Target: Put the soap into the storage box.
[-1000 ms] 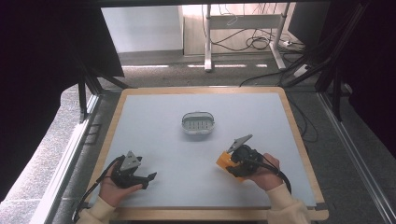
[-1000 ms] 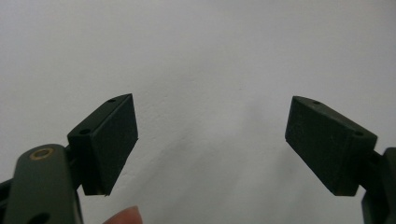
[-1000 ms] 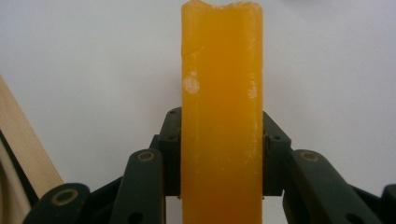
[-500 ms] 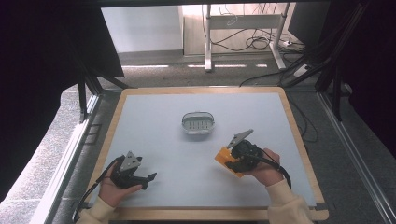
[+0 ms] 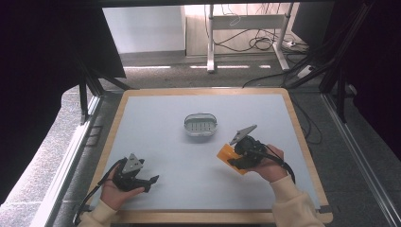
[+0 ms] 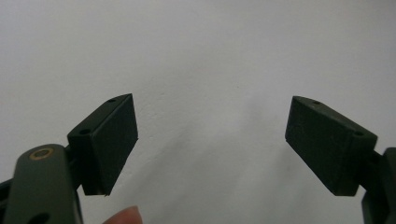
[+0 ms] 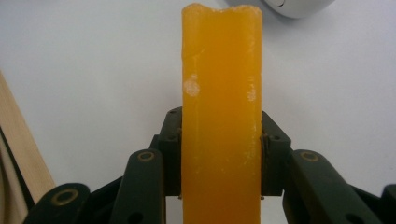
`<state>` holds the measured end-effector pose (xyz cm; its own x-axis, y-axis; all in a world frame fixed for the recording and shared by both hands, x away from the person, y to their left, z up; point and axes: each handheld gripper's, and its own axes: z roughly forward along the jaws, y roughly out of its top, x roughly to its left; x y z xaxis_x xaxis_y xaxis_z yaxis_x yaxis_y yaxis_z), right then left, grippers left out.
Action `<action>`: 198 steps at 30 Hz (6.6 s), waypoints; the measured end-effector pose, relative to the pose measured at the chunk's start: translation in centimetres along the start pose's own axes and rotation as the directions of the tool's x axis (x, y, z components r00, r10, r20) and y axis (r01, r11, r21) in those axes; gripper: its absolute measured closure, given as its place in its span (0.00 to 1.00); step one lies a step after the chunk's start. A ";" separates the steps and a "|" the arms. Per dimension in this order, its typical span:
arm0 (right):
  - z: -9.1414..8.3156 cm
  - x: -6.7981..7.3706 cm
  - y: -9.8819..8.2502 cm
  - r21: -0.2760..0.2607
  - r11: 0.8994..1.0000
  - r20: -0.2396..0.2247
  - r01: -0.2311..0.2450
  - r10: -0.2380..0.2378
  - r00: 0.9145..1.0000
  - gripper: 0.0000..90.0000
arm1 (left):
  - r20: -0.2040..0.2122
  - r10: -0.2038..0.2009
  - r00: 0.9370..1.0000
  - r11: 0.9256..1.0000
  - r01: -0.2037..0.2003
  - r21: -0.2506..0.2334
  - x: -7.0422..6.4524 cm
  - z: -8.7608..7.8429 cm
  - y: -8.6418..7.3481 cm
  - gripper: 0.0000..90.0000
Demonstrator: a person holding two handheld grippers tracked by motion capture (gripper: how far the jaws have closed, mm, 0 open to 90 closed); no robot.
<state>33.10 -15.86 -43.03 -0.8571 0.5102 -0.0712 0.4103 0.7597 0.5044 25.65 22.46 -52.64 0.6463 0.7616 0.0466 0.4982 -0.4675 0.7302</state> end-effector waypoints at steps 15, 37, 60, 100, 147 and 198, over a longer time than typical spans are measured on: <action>-0.2 -1.4 1.2 0.009 1.000 -0.015 -0.013 0.013 1.000 0.69 | -0.002 -0.012 1.000 1.000 0.012 -0.002 0.1 0.0 -0.1 0.19; -0.3 -2.8 3.4 0.003 0.999 -0.033 0.036 -0.036 0.999 0.68 | 0.002 -0.001 1.000 1.000 0.001 0.011 0.2 0.1 -0.1 0.19; 0.5 -3.9 5.7 0.014 0.998 -0.047 0.065 -0.064 0.997 0.68 | 0.005 -0.003 1.000 1.000 0.003 0.008 0.2 0.1 -0.1 0.19; 2.0 -6.0 9.7 0.002 0.996 -0.101 0.089 -0.088 0.991 0.69 | 0.005 0.001 1.000 1.000 -0.001 0.009 0.2 0.0 -0.1 0.19; 4.6 -9.2 14.2 -0.006 0.996 -0.094 0.089 -0.089 0.992 0.69 | 0.003 0.004 1.000 1.000 -0.004 0.006 0.2 -0.1 0.0 0.19; 11.1 -9.4 17.4 0.092 0.939 -0.188 0.331 -0.310 0.932 0.69 | 0.013 -0.001 1.000 1.000 0.000 0.029 0.5 0.1 -0.1 0.19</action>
<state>51.75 -2.99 -43.12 -0.9845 0.1643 -0.0608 0.1306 0.9195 0.3708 25.91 22.84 -52.76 0.6533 0.7562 0.0375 0.5152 -0.4803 0.7099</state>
